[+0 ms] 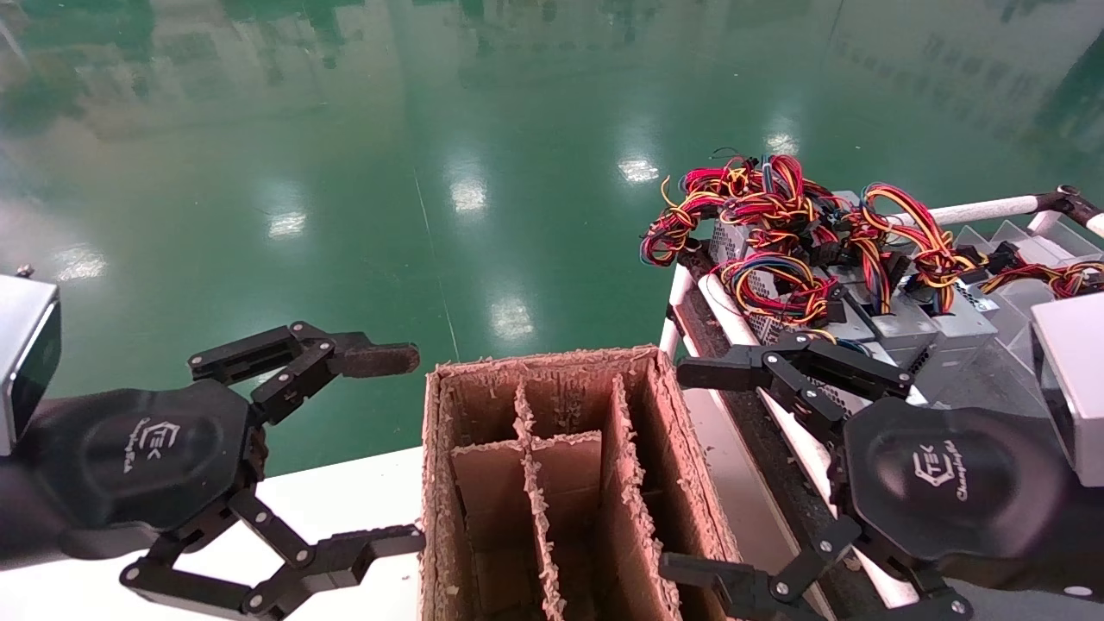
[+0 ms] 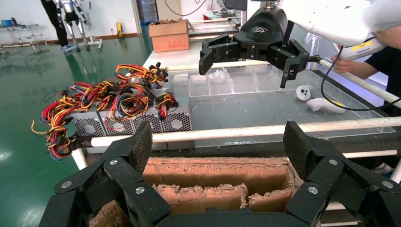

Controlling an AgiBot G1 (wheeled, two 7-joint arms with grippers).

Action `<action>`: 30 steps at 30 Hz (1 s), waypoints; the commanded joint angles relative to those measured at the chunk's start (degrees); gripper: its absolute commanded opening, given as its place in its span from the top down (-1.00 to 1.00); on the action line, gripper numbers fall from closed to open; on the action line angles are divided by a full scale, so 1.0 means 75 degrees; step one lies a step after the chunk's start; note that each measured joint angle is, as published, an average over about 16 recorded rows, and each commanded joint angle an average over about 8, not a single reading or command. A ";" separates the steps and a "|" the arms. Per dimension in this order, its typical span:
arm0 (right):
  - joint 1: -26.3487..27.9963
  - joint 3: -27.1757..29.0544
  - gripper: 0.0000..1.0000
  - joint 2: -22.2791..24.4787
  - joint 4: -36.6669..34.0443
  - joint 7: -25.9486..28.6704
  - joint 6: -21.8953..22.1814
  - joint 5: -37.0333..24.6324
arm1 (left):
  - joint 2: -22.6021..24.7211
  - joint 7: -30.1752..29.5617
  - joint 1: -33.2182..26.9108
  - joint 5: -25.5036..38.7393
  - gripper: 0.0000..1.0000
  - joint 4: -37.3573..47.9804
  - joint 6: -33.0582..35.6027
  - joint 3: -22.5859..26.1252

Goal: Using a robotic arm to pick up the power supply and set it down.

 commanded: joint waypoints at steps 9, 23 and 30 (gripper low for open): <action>0.0000 0.0000 -1.00 0.0000 -0.0001 0.0000 0.0000 0.0000 | 0.0000 0.0000 0.0000 0.0000 -1.00 0.0000 0.0000 0.0000; 0.0000 0.0000 -1.00 0.0000 0.0000 0.0000 0.0000 0.0001 | 0.0000 0.0000 0.0000 0.0000 -1.00 0.0000 0.0000 0.0000; 0.0000 0.0000 -1.00 0.0000 0.0000 0.0000 0.0000 0.0001 | 0.0000 0.0000 0.0000 0.0000 -1.00 0.0000 0.0000 0.0000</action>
